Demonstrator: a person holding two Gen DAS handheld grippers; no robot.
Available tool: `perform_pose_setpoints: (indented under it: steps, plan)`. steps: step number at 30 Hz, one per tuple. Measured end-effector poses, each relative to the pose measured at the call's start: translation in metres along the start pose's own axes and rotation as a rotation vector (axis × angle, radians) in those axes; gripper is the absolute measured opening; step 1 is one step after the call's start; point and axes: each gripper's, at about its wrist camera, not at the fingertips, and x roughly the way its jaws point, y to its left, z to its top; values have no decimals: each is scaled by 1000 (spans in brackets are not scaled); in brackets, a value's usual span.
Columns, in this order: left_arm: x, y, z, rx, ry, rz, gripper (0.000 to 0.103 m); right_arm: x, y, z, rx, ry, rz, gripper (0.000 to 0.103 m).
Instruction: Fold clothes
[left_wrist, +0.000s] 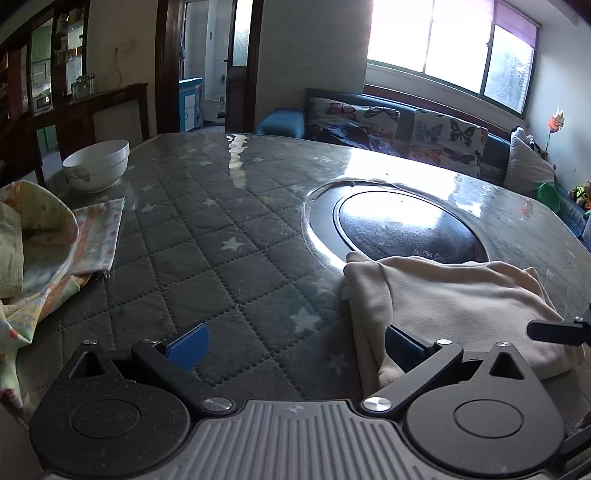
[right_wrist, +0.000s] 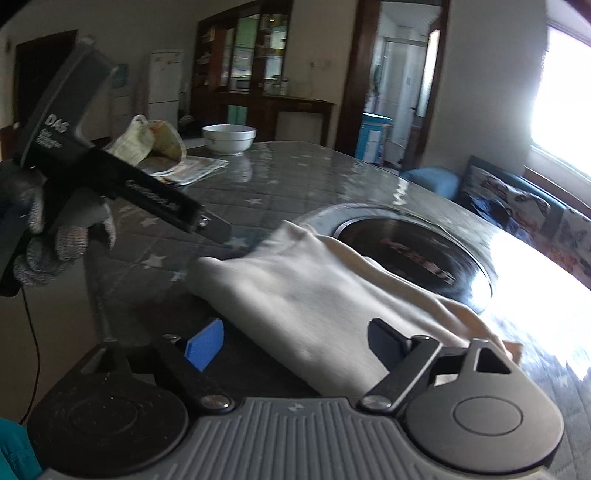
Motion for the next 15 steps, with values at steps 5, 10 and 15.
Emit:
perform_pose_setpoints:
  steps: [5,10,15]
  plan:
    - [2,9,5,-68,32,-29,103,8,20,9,-98,4,30,74]
    - [5,17,9,-133,61,-62,103,18,40,15,-195,6,37,71]
    - [12,26,8,-202,103,-104,103,30,56,21,-260,14,51,63]
